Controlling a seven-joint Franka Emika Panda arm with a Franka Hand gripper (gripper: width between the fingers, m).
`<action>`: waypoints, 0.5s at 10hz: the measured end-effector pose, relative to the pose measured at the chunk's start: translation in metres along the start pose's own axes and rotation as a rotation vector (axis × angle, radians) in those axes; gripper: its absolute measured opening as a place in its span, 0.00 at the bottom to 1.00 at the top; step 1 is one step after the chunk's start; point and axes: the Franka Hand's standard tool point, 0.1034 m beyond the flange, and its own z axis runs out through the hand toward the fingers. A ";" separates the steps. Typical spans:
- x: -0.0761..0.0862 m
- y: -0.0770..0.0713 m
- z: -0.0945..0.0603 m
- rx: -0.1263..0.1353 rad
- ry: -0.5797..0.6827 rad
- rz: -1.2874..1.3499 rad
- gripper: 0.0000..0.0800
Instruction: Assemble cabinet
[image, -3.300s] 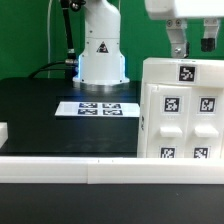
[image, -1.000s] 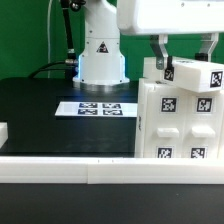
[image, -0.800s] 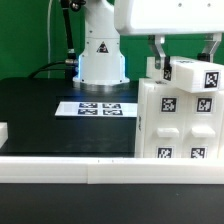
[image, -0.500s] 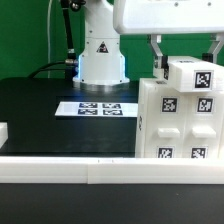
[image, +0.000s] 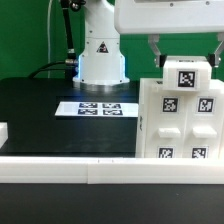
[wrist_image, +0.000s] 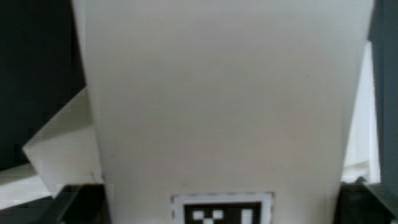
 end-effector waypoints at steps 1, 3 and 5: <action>0.001 0.000 0.000 0.007 0.006 0.108 0.70; -0.001 0.003 -0.001 0.033 0.015 0.303 0.70; -0.003 0.003 -0.002 0.038 0.015 0.480 0.70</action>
Offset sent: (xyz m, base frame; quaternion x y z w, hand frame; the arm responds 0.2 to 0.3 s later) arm -0.0113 -0.0078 -0.0073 0.0292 0.0042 0.2188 0.9753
